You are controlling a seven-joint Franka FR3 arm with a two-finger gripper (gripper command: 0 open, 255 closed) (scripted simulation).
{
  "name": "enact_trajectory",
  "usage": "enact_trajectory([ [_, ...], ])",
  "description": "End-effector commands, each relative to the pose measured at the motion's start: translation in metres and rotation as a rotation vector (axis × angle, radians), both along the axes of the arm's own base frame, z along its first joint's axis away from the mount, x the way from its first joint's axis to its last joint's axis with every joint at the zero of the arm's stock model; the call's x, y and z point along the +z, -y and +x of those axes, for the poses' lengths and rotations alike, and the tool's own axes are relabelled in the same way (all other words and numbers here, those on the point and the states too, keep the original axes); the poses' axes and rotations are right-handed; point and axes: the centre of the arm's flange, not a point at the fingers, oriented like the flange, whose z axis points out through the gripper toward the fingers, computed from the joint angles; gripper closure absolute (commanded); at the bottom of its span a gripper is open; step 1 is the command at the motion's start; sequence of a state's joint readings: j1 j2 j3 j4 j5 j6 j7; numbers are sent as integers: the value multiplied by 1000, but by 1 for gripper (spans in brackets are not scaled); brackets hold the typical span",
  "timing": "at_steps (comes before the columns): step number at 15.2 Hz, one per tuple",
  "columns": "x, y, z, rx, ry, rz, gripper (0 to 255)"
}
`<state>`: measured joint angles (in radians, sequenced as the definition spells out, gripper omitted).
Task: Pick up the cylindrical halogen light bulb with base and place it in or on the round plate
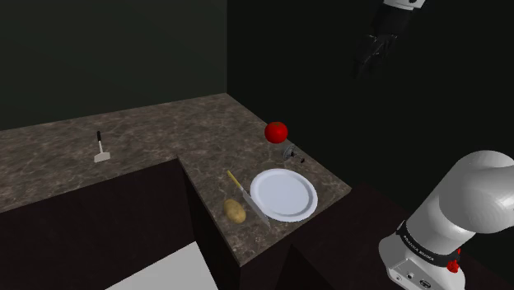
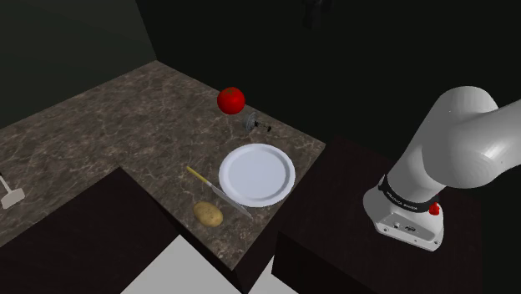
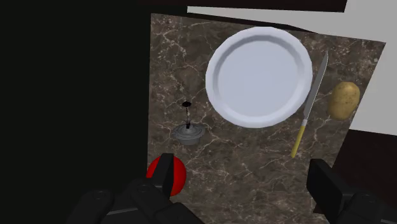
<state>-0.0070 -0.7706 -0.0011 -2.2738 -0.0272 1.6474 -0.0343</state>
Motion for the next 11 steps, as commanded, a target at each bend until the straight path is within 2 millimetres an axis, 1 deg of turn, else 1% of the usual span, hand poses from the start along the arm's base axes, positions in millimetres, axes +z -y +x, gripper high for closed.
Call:
enact_trajectory([
  [1,0,0,0,0,0,0,0],
  [11,-116,31,57,92,-14,-6,0],
])
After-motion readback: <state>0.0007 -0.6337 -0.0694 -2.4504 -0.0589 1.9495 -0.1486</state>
